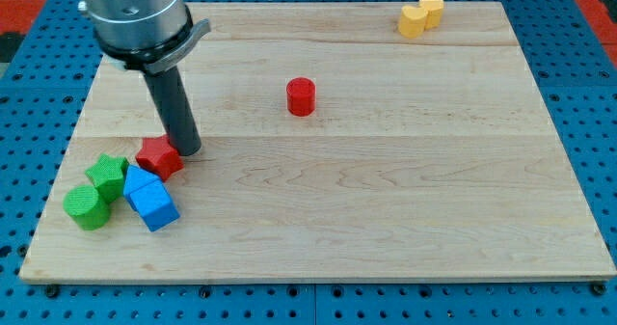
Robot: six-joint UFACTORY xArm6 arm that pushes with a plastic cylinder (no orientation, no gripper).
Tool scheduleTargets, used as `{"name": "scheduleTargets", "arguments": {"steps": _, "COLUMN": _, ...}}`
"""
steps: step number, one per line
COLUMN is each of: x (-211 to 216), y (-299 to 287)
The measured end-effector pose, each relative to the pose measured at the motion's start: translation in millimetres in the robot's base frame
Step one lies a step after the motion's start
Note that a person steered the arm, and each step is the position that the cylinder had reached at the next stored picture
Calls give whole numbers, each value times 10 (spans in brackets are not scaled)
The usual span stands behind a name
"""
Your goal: Push the red circle into the red star
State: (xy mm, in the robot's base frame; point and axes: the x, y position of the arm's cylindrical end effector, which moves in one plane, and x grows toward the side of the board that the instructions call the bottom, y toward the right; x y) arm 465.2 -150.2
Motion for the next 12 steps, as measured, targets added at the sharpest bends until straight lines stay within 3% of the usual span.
{"name": "scheduleTargets", "arguments": {"steps": 1, "x": -69, "y": 823}}
{"name": "scheduleTargets", "arguments": {"steps": 2, "x": -329, "y": 2110}}
{"name": "scheduleTargets", "arguments": {"steps": 3, "x": -924, "y": 2316}}
{"name": "scheduleTargets", "arguments": {"steps": 4, "x": -1104, "y": 1934}}
{"name": "scheduleTargets", "arguments": {"steps": 5, "x": -1060, "y": 1131}}
{"name": "scheduleTargets", "arguments": {"steps": 6, "x": -762, "y": 503}}
{"name": "scheduleTargets", "arguments": {"steps": 7, "x": -762, "y": 424}}
{"name": "scheduleTargets", "arguments": {"steps": 8, "x": -1291, "y": 457}}
{"name": "scheduleTargets", "arguments": {"steps": 9, "x": -1033, "y": 1310}}
{"name": "scheduleTargets", "arguments": {"steps": 12, "x": -36, "y": 237}}
